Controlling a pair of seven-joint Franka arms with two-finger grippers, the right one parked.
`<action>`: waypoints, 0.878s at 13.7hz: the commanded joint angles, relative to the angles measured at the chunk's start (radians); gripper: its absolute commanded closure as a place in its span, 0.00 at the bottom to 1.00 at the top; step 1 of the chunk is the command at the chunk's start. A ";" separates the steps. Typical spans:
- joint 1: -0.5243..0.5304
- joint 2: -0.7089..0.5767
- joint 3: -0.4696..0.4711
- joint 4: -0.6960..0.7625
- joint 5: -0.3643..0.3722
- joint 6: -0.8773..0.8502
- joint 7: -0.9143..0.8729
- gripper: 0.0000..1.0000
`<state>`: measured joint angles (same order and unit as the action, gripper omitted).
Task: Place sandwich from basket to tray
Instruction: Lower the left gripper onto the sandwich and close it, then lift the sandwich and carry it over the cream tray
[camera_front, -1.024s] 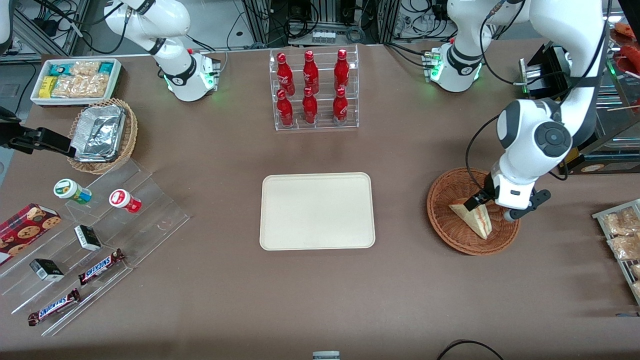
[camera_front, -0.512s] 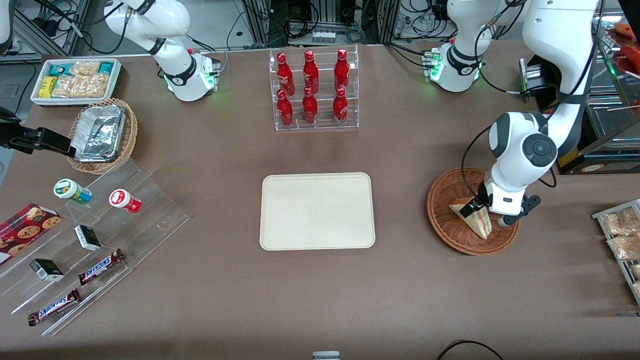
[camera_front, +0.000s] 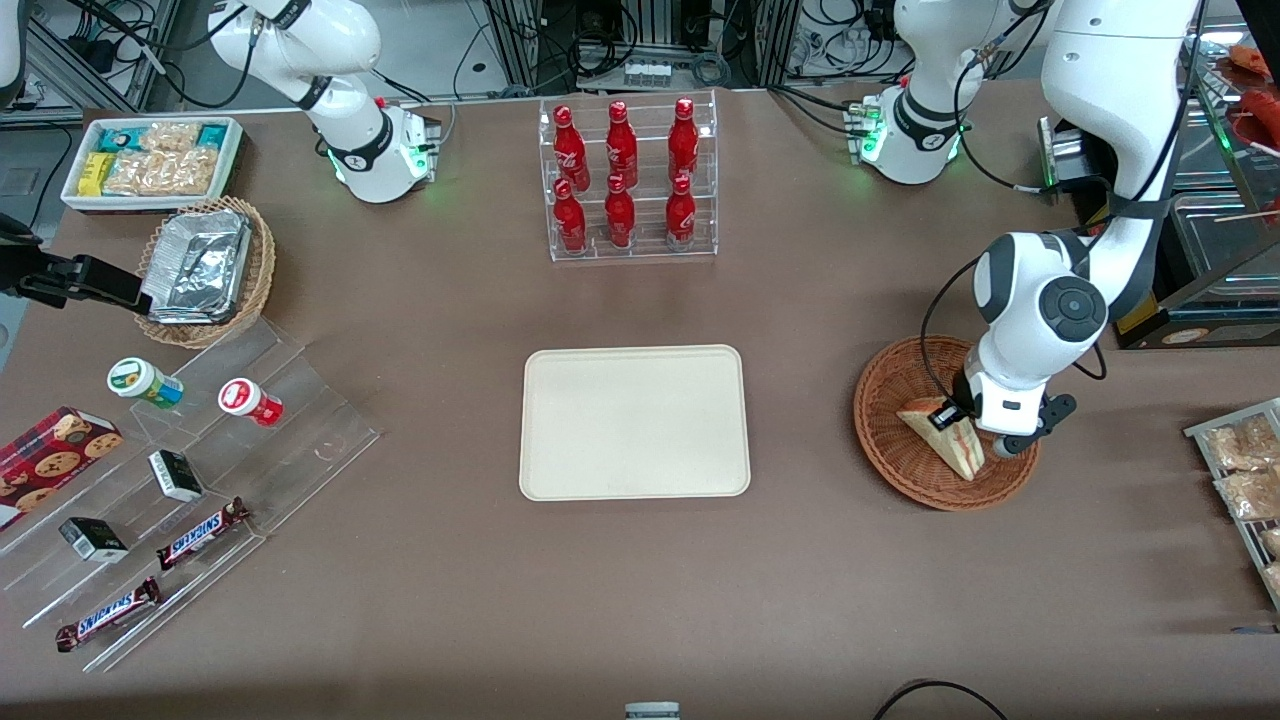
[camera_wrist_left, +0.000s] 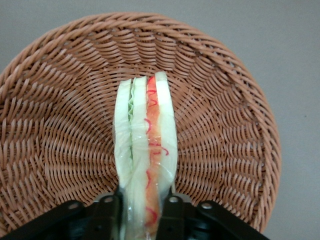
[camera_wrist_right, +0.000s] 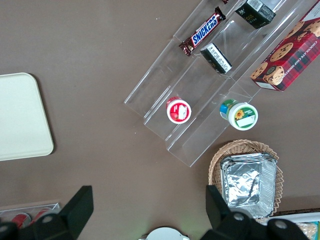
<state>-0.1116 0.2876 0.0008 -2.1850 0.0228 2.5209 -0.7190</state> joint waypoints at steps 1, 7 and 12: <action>-0.002 -0.088 -0.005 0.068 0.072 -0.205 -0.013 0.79; -0.242 -0.085 -0.036 0.353 0.086 -0.563 -0.095 0.79; -0.474 0.140 -0.036 0.606 0.078 -0.556 -0.115 0.78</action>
<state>-0.5176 0.2728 -0.0497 -1.7506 0.0937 1.9865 -0.8237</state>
